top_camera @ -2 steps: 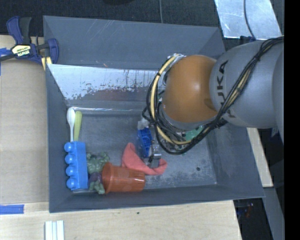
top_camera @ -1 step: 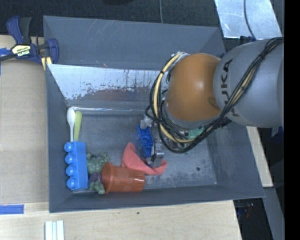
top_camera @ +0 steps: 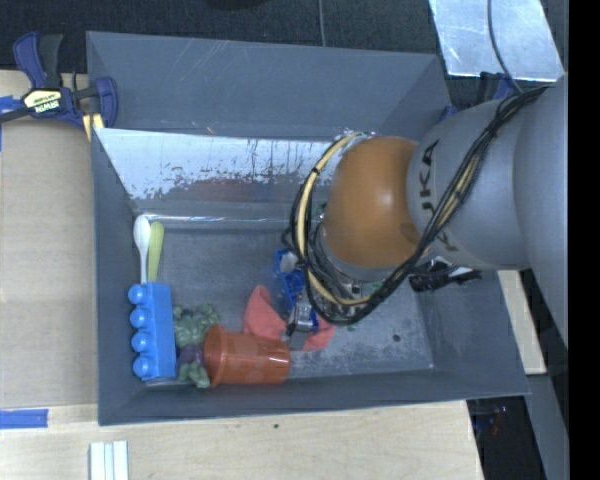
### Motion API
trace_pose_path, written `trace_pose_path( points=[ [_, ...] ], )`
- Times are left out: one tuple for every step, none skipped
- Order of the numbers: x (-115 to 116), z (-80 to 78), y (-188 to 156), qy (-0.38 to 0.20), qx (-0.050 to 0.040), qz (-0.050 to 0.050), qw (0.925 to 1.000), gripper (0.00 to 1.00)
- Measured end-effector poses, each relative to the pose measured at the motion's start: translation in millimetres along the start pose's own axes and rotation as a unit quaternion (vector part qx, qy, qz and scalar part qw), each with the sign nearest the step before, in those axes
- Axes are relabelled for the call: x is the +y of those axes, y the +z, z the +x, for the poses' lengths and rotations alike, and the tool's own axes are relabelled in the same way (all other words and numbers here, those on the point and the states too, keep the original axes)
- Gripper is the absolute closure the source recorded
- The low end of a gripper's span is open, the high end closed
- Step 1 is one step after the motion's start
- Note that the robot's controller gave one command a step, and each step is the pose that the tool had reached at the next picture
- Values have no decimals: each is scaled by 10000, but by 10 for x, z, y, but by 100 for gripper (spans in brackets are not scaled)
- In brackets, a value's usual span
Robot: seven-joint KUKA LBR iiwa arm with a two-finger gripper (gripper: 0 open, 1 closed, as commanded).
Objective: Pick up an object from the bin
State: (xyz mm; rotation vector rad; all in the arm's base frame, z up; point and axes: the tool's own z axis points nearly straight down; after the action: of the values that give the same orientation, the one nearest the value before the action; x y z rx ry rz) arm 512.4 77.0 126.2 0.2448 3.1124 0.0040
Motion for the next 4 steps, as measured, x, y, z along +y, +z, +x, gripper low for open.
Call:
trace_pose_path(
  points=[
    [-162, 193, 233, 27, -42, 5, 10000, 0],
    [-106, 182, 245, -656, -38, -3, 9978, 100],
    [-106, 182, 245, -659, -38, -3, 9978, 100],
    [-106, 96, -323, -809, -3, 4, 9967, 100]
  ],
)
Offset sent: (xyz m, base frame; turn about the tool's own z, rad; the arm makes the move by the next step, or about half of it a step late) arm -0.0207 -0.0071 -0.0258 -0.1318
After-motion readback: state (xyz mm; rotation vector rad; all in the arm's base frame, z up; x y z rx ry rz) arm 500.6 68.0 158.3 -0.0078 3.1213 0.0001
